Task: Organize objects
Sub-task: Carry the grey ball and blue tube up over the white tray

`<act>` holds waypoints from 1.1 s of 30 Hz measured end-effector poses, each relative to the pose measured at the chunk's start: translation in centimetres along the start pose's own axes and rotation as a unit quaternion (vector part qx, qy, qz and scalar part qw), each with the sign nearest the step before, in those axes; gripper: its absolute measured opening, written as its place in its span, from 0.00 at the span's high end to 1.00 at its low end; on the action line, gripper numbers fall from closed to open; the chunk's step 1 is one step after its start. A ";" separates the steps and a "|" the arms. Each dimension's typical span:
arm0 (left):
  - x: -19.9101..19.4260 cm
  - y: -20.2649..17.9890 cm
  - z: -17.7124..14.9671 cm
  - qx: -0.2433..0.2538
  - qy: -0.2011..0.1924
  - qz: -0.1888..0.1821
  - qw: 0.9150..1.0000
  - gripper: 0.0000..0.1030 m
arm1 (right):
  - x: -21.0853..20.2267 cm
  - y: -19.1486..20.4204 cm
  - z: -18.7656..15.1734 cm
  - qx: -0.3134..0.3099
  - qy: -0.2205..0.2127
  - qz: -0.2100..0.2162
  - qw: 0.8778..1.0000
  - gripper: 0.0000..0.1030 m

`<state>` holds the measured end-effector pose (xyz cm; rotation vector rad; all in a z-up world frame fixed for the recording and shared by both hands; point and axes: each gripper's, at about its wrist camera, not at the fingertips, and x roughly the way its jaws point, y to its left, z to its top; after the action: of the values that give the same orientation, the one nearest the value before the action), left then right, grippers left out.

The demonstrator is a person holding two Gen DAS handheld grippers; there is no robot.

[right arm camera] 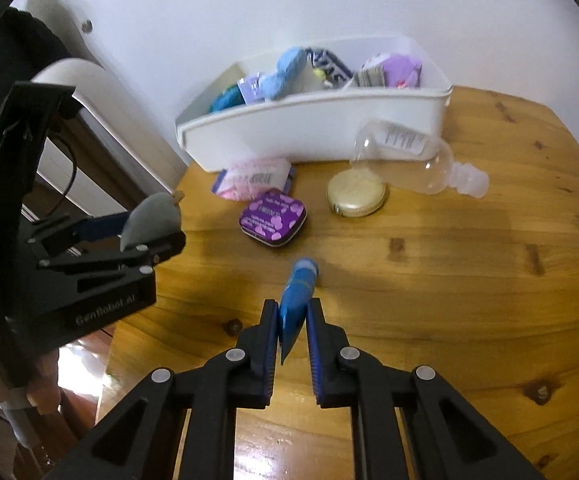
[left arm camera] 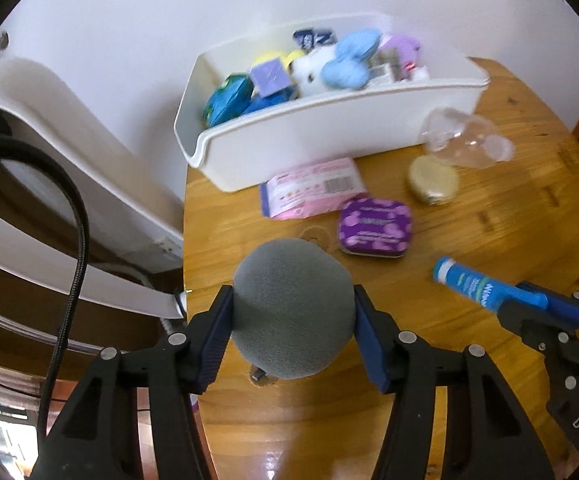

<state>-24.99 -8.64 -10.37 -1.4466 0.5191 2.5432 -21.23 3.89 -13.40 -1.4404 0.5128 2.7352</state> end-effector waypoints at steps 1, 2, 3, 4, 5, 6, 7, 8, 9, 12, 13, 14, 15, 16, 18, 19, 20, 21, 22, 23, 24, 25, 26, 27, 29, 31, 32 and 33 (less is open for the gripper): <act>-0.8 -0.8 0.2 0.001 -0.003 -0.002 1.000 0.41 | -0.3 0.0 0.0 0.000 -0.003 0.001 1.000 0.86; -1.4 -1.3 0.2 0.001 -0.005 -0.003 1.000 0.41 | -0.9 -0.2 0.0 0.001 -0.007 0.003 1.000 0.86; -2.0 -1.6 0.3 0.002 -0.008 -0.004 1.000 0.41 | -1.3 -0.3 0.0 0.002 -0.010 0.005 1.000 0.86; -2.4 -1.7 0.3 0.002 -0.010 -0.005 1.000 0.41 | -1.5 -0.3 0.1 0.003 -0.012 0.006 1.000 0.86; -2.5 -1.8 0.1 0.002 -0.013 -0.005 1.000 0.41 | -2.0 -0.5 0.3 0.004 -0.016 0.008 1.000 0.86; -2.8 -1.9 0.4 0.003 -0.015 -0.007 1.000 0.41 | -2.3 -0.7 0.3 0.005 -0.019 0.010 1.000 0.86; -3.1 -2.0 0.5 0.002 -0.016 -0.008 1.000 0.41 | -2.8 -0.8 0.5 0.005 -0.021 0.012 1.000 0.86; -3.0 -2.0 0.7 0.001 -0.018 -0.010 1.000 0.41 | -3.3 -1.0 0.7 0.005 -0.023 0.012 1.000 0.86; -3.1 -2.0 0.9 0.001 -0.019 -0.012 1.000 0.41 | -3.6 -1.0 1.1 0.006 -0.024 0.012 1.000 0.86; -4.0 -2.1 1.6 -0.001 -0.022 -0.014 1.000 0.41 | -5.1 -1.1 2.4 0.008 -0.030 0.019 0.999 0.86; -4.2 -2.2 1.9 -0.001 -0.023 -0.014 1.000 0.41 | -5.6 -1.1 3.1 0.006 -0.035 0.021 0.999 0.86; -4.6 -2.3 2.3 -0.001 -0.027 -0.013 1.000 0.41 | -6.4 -1.1 3.9 0.004 -0.043 0.024 0.999 0.86; -4.8 -2.3 2.7 0.000 -0.031 -0.012 0.999 0.41 | -6.9 -1.1 4.6 0.001 -0.049 0.024 0.999 0.86; -5.2 -2.2 3.3 0.001 -0.035 -0.009 0.999 0.41 | -7.4 -1.0 5.3 -0.002 -0.055 0.024 0.998 0.86; -6.3 -2.0 4.7 0.004 -0.047 -0.002 0.999 0.41 | -8.7 -0.9 7.5 -0.010 -0.068 0.023 0.997 0.86; -6.8 -1.9 5.4 0.004 -0.053 0.001 0.999 0.41 | -9.3 -0.8 8.4 -0.014 -0.073 0.022 0.997 0.86; -7.5 -1.6 6.5 0.006 -0.061 0.007 0.998 0.41 | -9.9 -0.8 9.5 -0.020 -0.080 0.018 0.996 0.86; -8.0 -1.3 7.4 0.006 -0.068 0.013 0.998 0.41 | -10.5 -0.7 10.8 -0.027 -0.088 0.013 0.996 0.86; -8.6 -1.0 8.2 0.007 -0.075 0.019 0.997 0.41 | -10.9 -0.7 11.8 -0.032 -0.094 0.009 0.995 0.86; -9.2 -0.7 9.2 0.007 -0.083 0.027 0.996 0.41 | -11.3 -0.7 13.0 -0.038 -0.100 0.004 0.994 0.86; -9.7 -0.2 10.4 0.005 -0.090 0.035 0.995 0.41 | -11.7 -0.7 14.4 -0.042 -0.106 -0.002 0.993 0.86; -10.2 0.3 11.8 0.003 -0.097 0.042 0.994 0.41 | -11.9 -0.7 15.7 -0.046 -0.111 -0.007 0.993 0.86; -10.5 0.6 12.6 0.002 -0.100 0.047 0.994 0.41 | -12.1 -0.7 16.7 -0.049 -0.115 -0.011 0.992 0.86; -10.7 1.0 13.8 -0.002 -0.104 0.054 0.993 0.41 | -12.2 -0.7 18.0 -0.051 -0.120 -0.016 0.991 0.86; -10.9 2.0 16.3 -0.008 -0.106 0.062 0.992 0.41 | -12.2 -0.9 20.6 -0.054 -0.128 -0.024 0.990 0.86; -10.5 2.7 18.3 -0.015 -0.105 0.067 0.992 0.41 | -12.1 -1.0 22.4 -0.055 -0.133 -0.028 0.989 0.86; -10.2 3.1 19.5 -0.021 -0.103 0.071 0.992 0.41 | -11.8 -1.1 23.7 -0.053 -0.135 -0.032 0.989 0.86; -9.7 3.5 20.4 -0.027 -0.100 0.070 0.992 0.41 | -11.4 -1.3 24.6 -0.052 -0.136 -0.032 0.989 0.86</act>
<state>-37.32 -3.89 8.27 -1.1901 0.5405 2.7927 -34.16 13.85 8.34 -1.0528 0.3098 2.8786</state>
